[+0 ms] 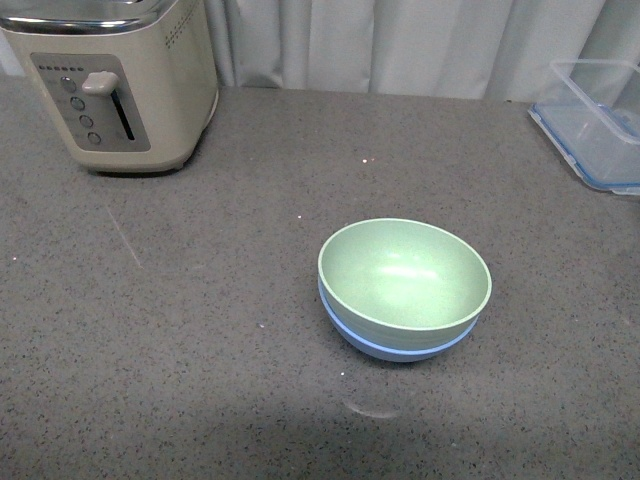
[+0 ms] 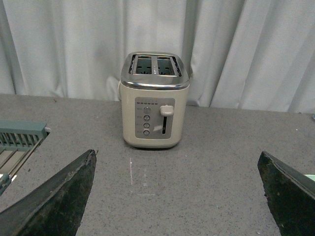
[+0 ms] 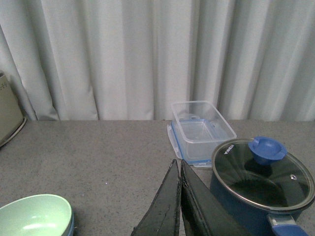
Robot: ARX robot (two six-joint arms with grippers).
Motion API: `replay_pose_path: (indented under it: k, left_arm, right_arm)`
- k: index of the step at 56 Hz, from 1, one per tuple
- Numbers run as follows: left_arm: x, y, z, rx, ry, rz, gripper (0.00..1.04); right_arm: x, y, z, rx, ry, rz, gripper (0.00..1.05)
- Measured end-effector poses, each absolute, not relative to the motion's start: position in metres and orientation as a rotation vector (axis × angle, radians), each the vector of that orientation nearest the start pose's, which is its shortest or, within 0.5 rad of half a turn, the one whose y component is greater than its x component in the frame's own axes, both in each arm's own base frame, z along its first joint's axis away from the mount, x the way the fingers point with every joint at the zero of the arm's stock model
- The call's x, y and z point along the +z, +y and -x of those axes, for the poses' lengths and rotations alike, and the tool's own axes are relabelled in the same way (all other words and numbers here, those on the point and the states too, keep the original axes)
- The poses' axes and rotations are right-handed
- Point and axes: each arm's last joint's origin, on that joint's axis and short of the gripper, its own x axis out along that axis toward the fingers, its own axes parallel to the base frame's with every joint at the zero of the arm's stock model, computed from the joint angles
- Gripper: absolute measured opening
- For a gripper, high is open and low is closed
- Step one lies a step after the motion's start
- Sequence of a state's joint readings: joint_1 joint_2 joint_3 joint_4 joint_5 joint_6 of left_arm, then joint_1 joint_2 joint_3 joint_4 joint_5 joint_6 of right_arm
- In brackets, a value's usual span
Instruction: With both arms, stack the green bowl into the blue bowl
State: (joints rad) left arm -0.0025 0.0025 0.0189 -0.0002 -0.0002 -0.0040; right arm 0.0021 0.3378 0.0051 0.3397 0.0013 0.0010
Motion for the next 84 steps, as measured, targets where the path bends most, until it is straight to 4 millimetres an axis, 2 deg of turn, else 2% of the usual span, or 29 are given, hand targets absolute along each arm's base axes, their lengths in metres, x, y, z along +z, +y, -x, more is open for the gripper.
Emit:
replay_pose_path:
  k: [31,37,50,81,84]
  left_arm:
    - [0.17,0.0,-0.097,-0.002,-0.016,0.004,0.98]
    - [0.17,0.0,-0.097,-0.002,-0.016,0.004,0.98]
    - [0.17,0.0,-0.097,-0.002,-0.017,0.004,0.98]
    - [0.17,0.0,-0.097,-0.002,-0.017,0.004,0.98]
    - [0.17,0.0,-0.097,-0.003,-0.017,0.004,0.98]
  right_arm:
    - [0.168,0.0,-0.108,0.001,-0.009,-0.001,0.01]
    - [0.164,0.0,-0.099,0.002,0.009,-0.001,0.01]
    - [0.166,0.0,-0.098,0.003,-0.004,-0.001,0.01]
    - [0.165,0.0,-0.098,0.003,0.0,0.001,0.94]
    - [0.165,0.0,-0.098,0.003,0.0,-0.001,0.98]
